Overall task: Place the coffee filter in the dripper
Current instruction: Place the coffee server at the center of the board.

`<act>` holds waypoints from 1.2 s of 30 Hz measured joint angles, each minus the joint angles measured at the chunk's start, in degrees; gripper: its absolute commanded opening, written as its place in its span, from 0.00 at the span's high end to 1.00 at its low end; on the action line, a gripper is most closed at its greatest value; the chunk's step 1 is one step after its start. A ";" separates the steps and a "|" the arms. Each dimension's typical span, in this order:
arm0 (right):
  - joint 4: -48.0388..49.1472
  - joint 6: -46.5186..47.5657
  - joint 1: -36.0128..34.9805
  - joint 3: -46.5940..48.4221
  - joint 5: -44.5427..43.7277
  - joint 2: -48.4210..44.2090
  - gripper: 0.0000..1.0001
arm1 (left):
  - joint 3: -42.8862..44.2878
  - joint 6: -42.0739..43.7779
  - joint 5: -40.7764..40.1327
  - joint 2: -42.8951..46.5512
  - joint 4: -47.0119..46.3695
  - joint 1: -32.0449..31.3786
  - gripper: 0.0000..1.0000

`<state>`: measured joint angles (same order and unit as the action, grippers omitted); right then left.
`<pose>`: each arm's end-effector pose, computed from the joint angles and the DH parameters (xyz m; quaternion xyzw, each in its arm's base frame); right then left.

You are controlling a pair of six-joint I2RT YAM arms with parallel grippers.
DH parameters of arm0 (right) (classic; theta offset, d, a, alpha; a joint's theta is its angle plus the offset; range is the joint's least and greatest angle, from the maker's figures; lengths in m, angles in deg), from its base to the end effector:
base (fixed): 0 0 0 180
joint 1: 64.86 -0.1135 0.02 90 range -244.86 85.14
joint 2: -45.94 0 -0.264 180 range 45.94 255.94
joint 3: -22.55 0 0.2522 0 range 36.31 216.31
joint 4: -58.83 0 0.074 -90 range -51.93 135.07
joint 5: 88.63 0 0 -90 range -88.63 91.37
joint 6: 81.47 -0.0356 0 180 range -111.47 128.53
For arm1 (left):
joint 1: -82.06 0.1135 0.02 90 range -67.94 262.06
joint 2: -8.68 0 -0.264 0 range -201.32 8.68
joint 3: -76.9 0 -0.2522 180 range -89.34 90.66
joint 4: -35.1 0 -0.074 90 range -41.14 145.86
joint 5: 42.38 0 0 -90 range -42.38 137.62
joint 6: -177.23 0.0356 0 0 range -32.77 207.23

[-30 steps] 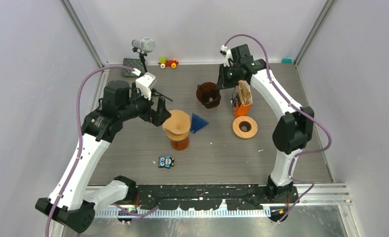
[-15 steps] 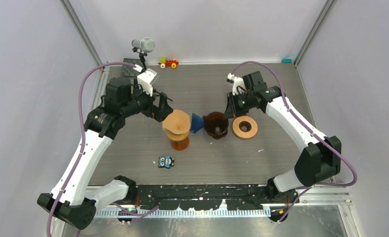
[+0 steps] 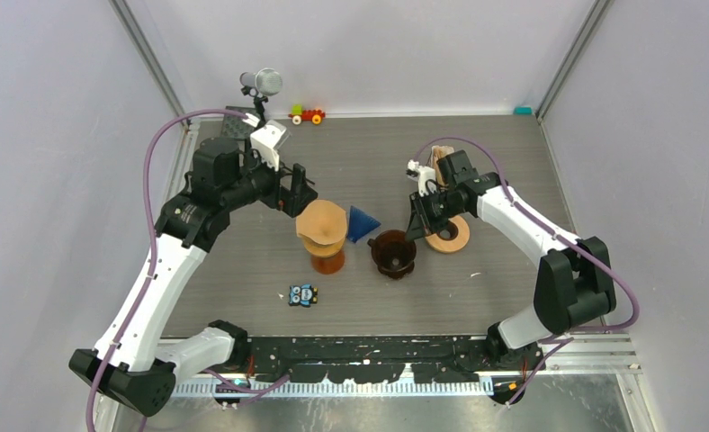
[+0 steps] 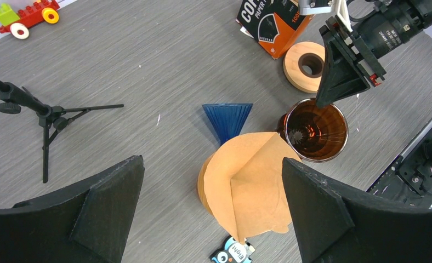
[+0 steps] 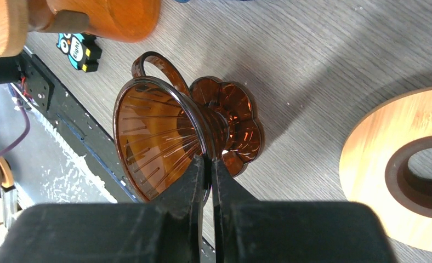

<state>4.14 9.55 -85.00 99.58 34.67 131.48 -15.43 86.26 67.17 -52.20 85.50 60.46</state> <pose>0.2709 0.1202 0.2468 -0.2364 0.9040 0.3117 0.1727 0.1957 -0.0903 0.4147 0.2391 0.7947 -0.2449 0.5013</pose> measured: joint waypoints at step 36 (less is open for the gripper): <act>-3.45 11.17 9.53 0.26 -15.21 -7.52 0.36 | -1.62 -0.02 1.64 2.54 -0.85 0.00 0.01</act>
<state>0.69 20.71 -75.47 99.84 19.45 123.96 -17.05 86.24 68.81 -49.67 84.65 60.46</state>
